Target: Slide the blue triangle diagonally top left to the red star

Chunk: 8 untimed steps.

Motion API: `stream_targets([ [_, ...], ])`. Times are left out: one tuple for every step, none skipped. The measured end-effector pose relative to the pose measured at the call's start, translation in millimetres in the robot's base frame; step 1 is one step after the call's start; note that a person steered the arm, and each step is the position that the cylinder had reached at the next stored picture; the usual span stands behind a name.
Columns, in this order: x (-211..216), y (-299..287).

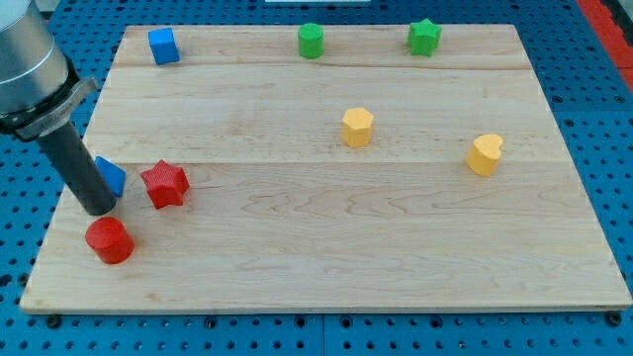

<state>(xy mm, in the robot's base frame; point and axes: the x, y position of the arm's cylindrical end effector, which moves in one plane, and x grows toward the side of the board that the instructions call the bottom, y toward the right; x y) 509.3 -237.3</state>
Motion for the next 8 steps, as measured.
stream_targets([
  [-19,1],
  [-69,-3],
  [-77,-8],
  [-38,-25],
  [-56,-68],
  [-75,-58],
  [-86,-47],
  [-92,-14],
])
